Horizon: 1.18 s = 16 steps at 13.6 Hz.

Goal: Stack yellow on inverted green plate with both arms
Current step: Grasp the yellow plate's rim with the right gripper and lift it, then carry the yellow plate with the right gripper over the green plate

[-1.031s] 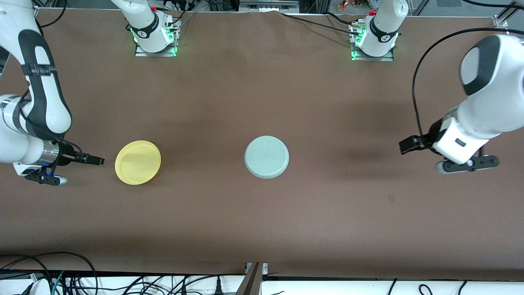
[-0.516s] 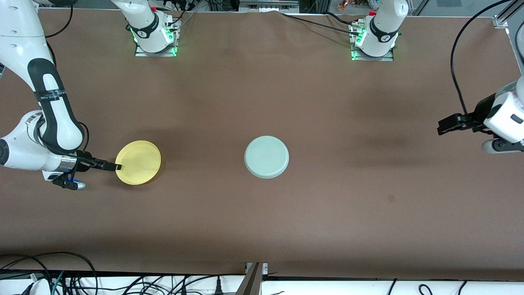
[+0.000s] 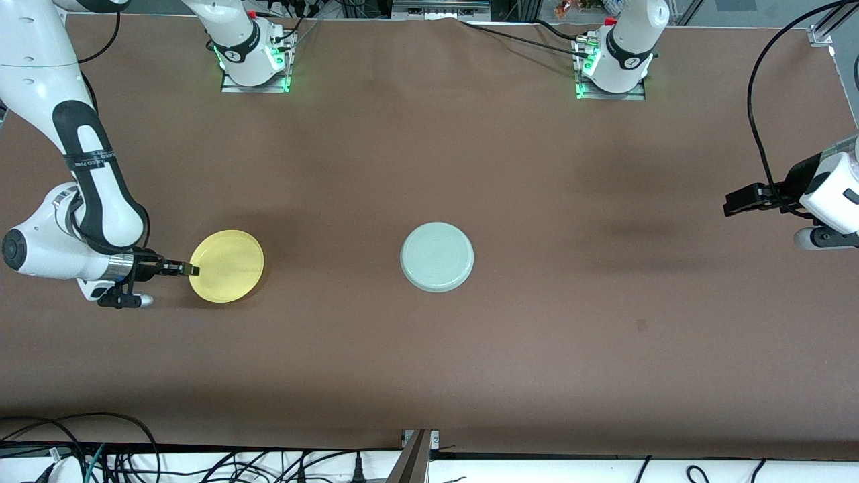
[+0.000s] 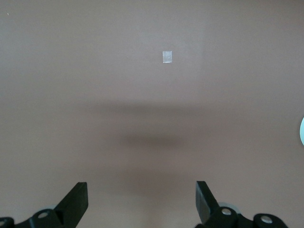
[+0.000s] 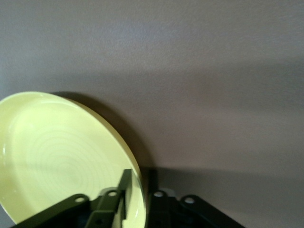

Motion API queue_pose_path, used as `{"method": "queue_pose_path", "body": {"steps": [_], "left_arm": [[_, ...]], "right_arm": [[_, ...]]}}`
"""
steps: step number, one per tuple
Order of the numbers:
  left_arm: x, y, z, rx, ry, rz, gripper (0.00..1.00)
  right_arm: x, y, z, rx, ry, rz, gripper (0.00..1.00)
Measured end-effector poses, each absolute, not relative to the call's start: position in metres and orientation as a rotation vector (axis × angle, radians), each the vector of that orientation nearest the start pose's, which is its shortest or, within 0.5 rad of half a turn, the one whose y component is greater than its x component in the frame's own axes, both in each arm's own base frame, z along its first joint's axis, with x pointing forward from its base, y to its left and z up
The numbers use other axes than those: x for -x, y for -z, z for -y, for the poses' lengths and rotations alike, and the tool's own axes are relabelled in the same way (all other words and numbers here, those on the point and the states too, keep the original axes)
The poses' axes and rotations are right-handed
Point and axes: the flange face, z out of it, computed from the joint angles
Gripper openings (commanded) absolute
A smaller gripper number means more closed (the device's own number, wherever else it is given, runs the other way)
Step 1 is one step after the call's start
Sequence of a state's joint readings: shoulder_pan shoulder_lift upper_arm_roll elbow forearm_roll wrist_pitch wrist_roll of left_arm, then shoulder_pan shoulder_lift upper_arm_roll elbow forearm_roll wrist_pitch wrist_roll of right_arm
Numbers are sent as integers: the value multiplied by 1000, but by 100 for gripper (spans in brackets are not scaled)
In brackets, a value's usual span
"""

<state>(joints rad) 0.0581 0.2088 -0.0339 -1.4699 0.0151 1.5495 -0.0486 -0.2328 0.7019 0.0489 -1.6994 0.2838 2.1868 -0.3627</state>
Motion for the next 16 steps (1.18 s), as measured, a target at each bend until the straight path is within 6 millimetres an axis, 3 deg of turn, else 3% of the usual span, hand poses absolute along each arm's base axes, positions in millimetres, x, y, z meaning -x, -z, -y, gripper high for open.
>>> {"method": "queue_pose_path", "body": {"steps": [4,7,10,12,16], "left_arm": [[-610,-549,-18,3124,-198,112,100],[-611,-548,-19,3124,-200,113,100],[-612,-547,-19,3124,-200,113,100],[-612,-547,-19,3124,-199,113,100],[-612,-547,-19,3124,-200,113,100]], "right_arm": [[-646,-180,106,2830,-179,30,0],[-654,-212,68,2779,-234,4,0],[-661,-269,-3,2718,-314,-54,0],[-662,-297,-67,2686,-337,-115,0],[-646,-313,-217,2683,-290,-117,0]]}}
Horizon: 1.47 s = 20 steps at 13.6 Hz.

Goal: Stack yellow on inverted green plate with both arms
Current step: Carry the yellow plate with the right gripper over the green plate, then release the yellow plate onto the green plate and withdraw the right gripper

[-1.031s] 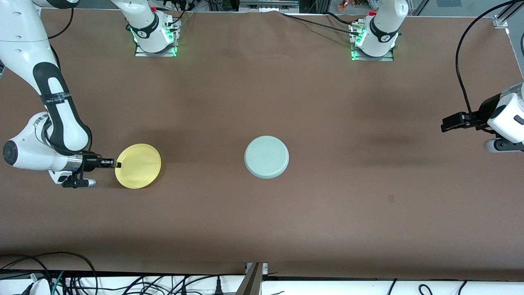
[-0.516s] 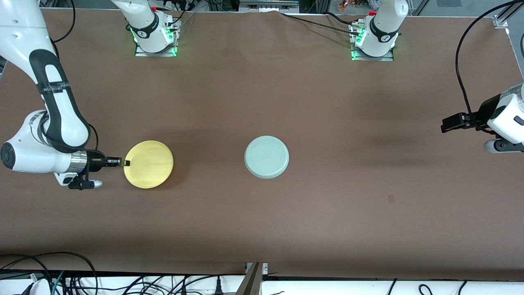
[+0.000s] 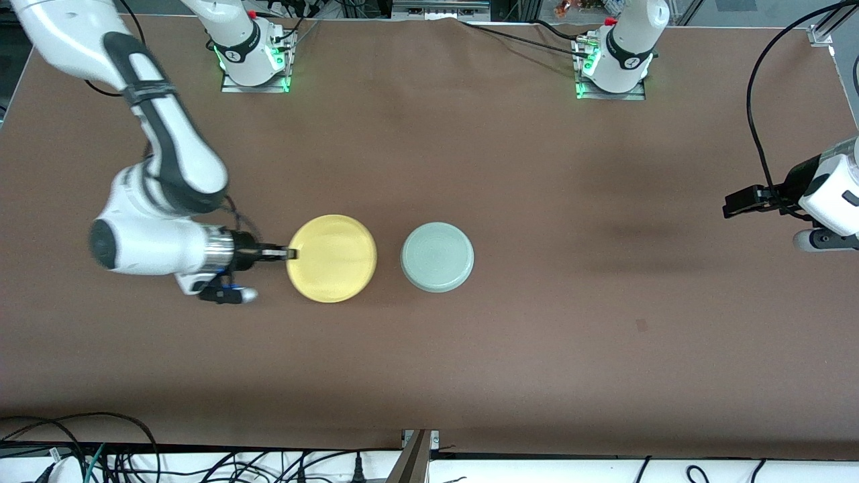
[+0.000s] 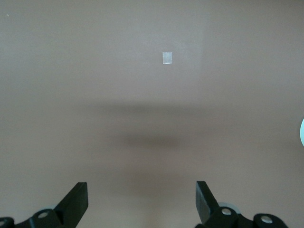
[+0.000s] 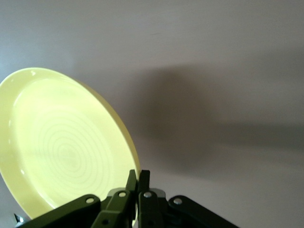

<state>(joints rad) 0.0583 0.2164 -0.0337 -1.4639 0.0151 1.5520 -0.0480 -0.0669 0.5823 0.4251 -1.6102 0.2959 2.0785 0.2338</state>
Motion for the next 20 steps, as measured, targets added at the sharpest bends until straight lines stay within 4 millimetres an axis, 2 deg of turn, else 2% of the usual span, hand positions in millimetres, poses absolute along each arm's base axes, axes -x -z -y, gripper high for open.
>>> {"method": "queue_pose_path", "body": {"steps": [2,3,4,6,9,14,15,18,20], "left_arm": [[-613,-546,-19,3124,-201,113,100],[-613,-546,-19,3124,-201,113,100],[-613,-546,-19,3124,-201,113,100],[-613,-546,-19,3124,-201,113,100],[-613,-546,-19,3124,-201,113,100],[-613,-546,-19,3124,-200,113,100],[-613,-546,-19,3124,-200,113,100],[-613,-547,-19,3124,-200,113,100],[-613,-546,-19,3124,-200,113,100]], "right_arm": [[-629,-304,-288,2686,-242,-106,0],[-620,-293,-316,2683,-215,-85,0],[-613,-279,-335,2681,-197,-69,0],[-606,-253,-353,2679,-186,-63,0],[-603,-222,-359,2690,-163,-73,0],[-580,-194,-388,2719,-124,-22,2],[-576,-188,-392,2729,-112,-15,99],[-575,-188,-397,2741,-67,8,100],[-580,-196,-395,2754,-30,32,100]]}}
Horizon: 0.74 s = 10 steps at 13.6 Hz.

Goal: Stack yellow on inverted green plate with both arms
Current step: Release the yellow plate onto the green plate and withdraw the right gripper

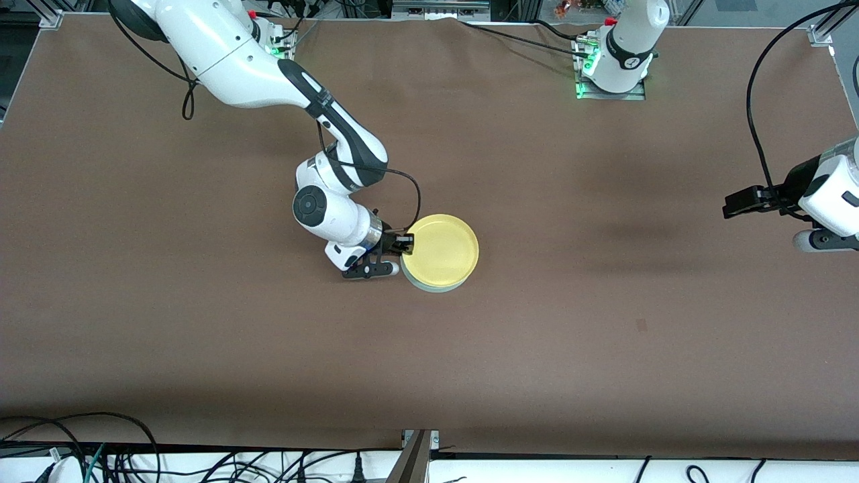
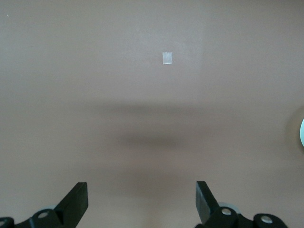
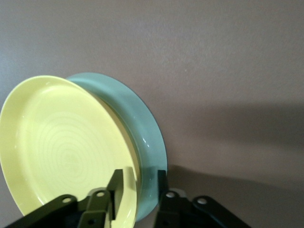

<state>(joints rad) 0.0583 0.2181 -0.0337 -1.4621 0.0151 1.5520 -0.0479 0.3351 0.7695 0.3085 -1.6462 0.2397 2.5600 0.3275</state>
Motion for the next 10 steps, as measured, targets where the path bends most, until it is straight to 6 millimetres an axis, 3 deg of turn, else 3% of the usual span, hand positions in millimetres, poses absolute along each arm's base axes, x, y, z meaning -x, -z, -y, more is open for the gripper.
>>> {"method": "queue_pose_path", "body": {"steps": [2,5,10], "left_arm": [[-613,-546,-19,3124,-202,113,100],[-613,-545,-19,3124,-203,112,100],[-614,-545,-19,3124,-203,112,100]], "right_arm": [[-589,-225,-388,2770,-14,50,100],[-605,-308,-351,2833,-42,53,100],[-617,-430,-226,2991,-101,-82,100]]}}
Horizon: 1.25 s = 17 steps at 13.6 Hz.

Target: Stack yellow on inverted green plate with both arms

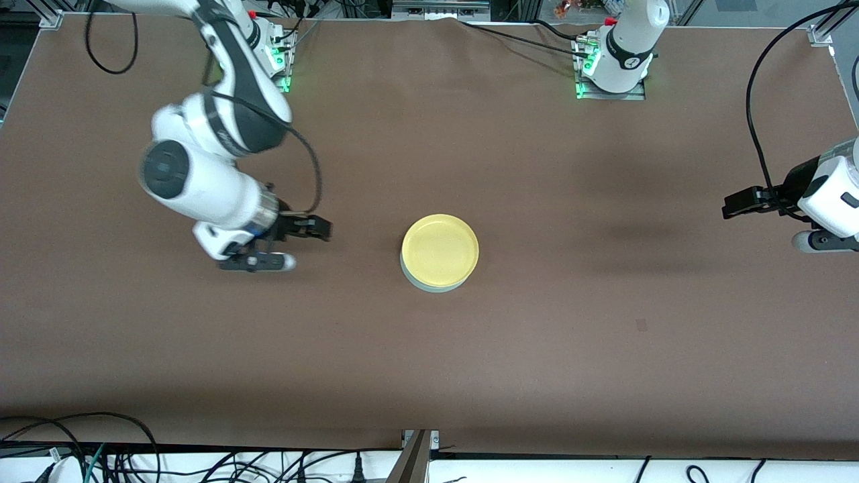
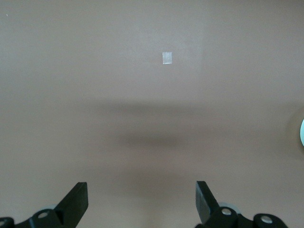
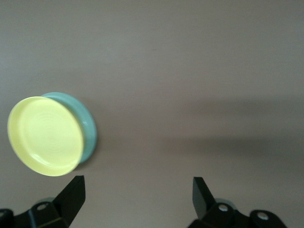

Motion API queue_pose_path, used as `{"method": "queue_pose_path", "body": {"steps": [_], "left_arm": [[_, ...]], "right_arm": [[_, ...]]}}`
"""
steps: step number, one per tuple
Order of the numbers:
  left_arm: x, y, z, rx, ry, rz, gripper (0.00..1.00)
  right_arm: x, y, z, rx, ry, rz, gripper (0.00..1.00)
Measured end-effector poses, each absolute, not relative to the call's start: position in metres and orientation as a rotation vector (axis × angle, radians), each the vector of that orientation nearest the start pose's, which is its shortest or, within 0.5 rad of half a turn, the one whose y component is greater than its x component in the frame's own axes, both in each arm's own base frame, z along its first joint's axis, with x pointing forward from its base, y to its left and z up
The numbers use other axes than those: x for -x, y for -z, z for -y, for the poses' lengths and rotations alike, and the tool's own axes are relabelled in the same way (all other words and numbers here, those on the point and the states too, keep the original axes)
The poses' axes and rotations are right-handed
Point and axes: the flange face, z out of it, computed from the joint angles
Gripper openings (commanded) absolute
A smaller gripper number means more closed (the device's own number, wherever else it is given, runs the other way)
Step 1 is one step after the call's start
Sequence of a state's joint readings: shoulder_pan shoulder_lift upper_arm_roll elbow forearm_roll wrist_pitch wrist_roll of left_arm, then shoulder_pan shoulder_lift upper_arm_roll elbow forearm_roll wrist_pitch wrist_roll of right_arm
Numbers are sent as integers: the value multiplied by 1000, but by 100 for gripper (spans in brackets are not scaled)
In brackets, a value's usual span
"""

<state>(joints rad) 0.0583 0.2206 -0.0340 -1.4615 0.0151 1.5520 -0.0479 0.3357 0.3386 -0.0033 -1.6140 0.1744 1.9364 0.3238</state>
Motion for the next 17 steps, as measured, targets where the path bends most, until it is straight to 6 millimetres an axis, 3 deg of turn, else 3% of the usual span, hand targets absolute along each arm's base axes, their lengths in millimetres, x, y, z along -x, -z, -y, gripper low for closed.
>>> {"method": "queue_pose_path", "body": {"steps": [3,5,7,8,12,17], "left_arm": [[-614,-545,-19,3124,-203,112,100],[-614,-545,-19,3124,-203,112,100],[-614,-545,-18,3124,-203,112,100],[-614,-545,-18,3124,-203,112,100],[-614,-545,-18,3124,-203,111,100],[-614,-545,-18,3124,-202,110,100]], "right_arm": [[-606,-508,-161,3032,-52,-166,100],[-596,-564,-119,3086,16,-121,100],[-585,-608,-94,3160,51,6,100],[-582,-621,-88,3174,60,26,100],[-567,-611,-50,3178,-69,-25,100],[-545,-593,2,3154,0,-112,100]]}}
